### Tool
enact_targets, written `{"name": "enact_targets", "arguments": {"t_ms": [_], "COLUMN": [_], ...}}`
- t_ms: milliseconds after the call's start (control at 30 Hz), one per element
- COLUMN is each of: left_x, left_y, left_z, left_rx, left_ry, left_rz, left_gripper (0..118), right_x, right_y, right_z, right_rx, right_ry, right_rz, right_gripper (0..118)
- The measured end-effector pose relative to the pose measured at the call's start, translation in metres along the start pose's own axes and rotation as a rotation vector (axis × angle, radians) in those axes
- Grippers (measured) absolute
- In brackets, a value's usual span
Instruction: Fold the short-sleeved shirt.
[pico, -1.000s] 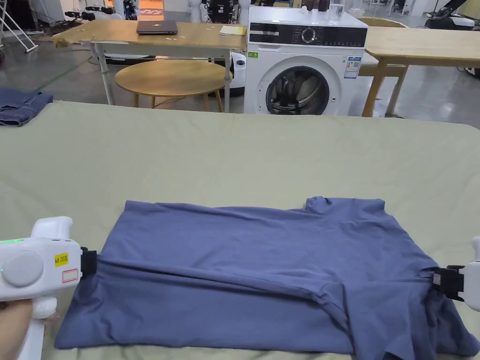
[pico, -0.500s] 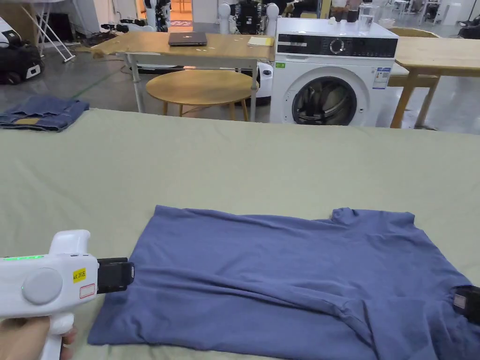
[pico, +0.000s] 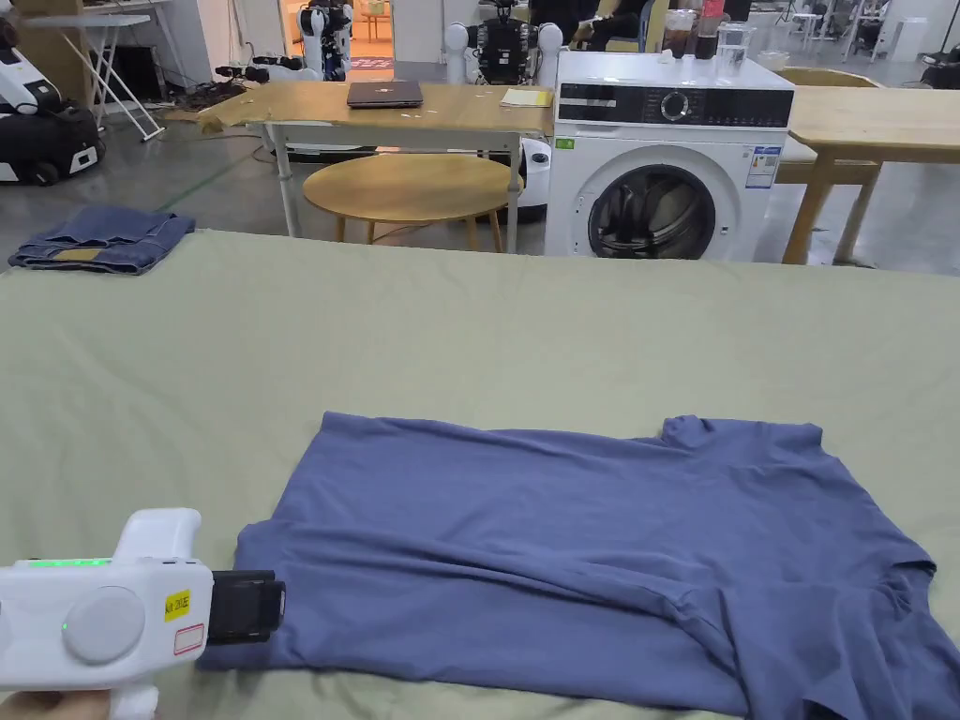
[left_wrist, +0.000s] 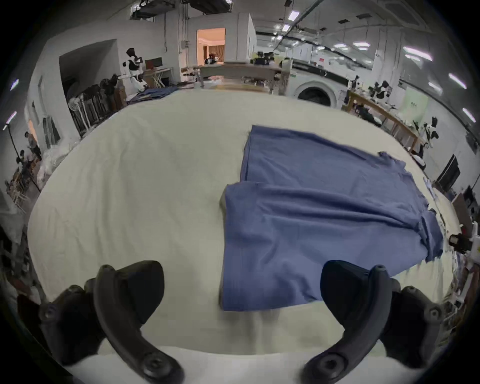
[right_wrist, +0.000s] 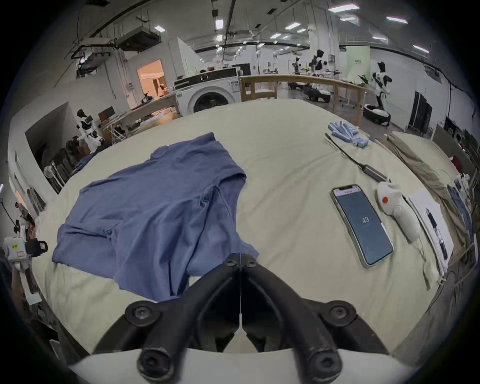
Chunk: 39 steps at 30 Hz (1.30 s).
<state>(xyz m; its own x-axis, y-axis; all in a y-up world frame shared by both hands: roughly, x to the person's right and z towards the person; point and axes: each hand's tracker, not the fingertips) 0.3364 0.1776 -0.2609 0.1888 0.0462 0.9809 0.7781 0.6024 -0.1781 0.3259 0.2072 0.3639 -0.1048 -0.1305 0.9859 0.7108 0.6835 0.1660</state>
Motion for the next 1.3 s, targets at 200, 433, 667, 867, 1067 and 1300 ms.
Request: {"name": "enact_targets", "arguments": {"t_ms": [200, 433, 667, 867, 1067, 1300], "left_x": [0.015, 0.027, 0.025, 0.025, 0.024, 0.015], "left_y": [-0.013, -0.015, -0.015, -0.015, -0.016, -0.015], "left_z": [-0.029, -0.019, -0.019, -0.018, -0.015, 0.001], "left_rx": [-0.094, -0.043, -0.051, -0.048, -0.046, -0.016], "left_ry": [0.063, -0.038, -0.05, -0.048, -0.056, -0.061], "left_rz": [-0.062, -0.134, -0.038, -0.05, -0.044, -0.023], "left_gripper": [114, 5, 5, 5, 5, 5], "right_x": [-0.004, -0.002, -0.01, -0.015, -0.017, -0.01], "right_y": [0.0, 0.002, 0.008, 0.015, 0.005, 0.002], "right_z": [-0.007, -0.02, -0.047, -0.076, -0.066, -0.035], "right_rx": [-0.022, -0.031, -0.09, -0.153, -0.15, -0.092], "right_ry": [0.012, 0.02, 0.019, 0.003, 0.009, 0.023], "right_rz": [0.018, 0.025, 0.048, 0.06, 0.081, 0.034], "right_gripper": [0, 3, 118, 86, 10, 8]}}
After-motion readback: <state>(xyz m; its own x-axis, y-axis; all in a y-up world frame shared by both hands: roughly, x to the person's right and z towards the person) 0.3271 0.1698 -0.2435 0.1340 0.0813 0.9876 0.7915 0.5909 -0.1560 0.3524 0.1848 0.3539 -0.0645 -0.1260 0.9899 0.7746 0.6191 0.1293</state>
